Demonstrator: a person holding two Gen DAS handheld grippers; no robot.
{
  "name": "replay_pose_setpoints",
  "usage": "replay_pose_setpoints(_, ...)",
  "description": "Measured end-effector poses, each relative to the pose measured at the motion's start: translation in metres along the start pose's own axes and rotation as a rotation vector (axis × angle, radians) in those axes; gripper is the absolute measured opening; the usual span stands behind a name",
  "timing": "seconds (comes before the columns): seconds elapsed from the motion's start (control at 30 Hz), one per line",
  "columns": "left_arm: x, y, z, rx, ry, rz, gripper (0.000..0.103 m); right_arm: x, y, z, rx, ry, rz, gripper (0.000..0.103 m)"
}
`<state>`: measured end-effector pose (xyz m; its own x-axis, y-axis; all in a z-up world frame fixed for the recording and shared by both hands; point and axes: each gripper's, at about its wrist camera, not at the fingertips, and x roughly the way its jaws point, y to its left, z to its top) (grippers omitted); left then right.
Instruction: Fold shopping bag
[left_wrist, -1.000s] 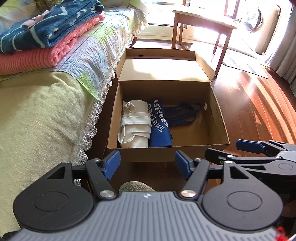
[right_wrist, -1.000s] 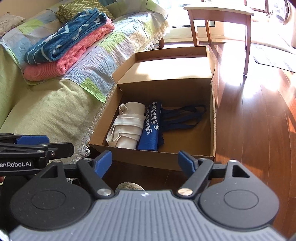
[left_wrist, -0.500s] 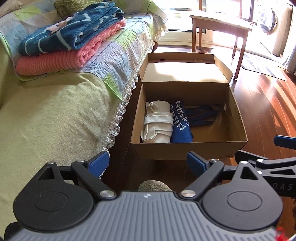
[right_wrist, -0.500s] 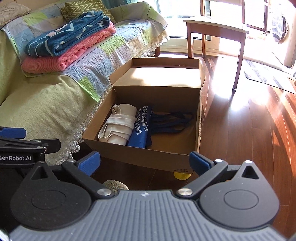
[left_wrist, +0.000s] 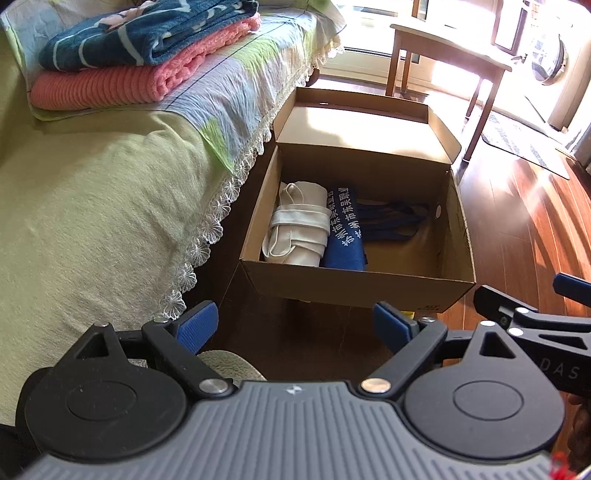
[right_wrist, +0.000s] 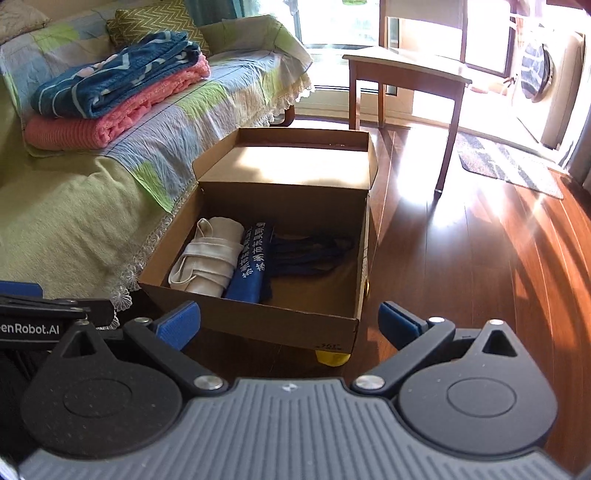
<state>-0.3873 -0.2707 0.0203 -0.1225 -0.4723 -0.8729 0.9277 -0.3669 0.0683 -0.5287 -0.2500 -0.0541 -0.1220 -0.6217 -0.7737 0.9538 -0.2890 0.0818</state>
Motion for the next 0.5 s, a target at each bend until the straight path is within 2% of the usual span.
replay_pose_setpoints(0.2,0.008,0.005,0.002,-0.028,0.037,0.022,0.092,0.021,0.002,-0.006,-0.021,0.112,0.008,0.101)
replay_pose_setpoints(0.5,0.029,0.015,0.015,-0.035,0.078,0.042,0.092,0.052,0.009,0.000,0.004,0.174,0.001,0.101)
